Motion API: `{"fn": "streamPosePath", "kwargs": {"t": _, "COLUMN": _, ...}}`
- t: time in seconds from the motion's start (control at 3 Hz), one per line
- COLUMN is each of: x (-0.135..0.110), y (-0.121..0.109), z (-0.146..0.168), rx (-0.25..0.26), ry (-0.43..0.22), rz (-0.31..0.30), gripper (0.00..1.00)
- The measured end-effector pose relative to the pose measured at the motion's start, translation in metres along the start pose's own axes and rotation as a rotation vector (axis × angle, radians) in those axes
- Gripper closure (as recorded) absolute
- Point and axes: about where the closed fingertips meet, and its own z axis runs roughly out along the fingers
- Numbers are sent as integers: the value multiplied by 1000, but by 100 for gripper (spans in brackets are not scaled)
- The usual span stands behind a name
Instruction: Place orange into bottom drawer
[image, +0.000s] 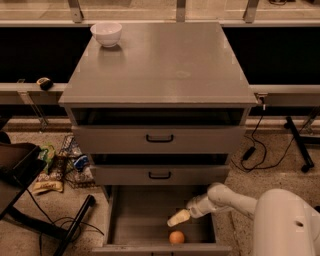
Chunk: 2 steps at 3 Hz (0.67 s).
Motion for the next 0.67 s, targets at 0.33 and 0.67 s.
{"fn": "streamPosePath", "kwargs": {"t": 0.33, "x": -7, "y": 23, "z": -61, "rx": 6, "ry": 25, "rz": -61, "gripper": 0}}
{"fn": "streamPosePath", "kwargs": {"t": 0.67, "x": -4, "y": 55, "z": -134, "rx": 1, "ry": 104, "rz": -147, "gripper": 0}}
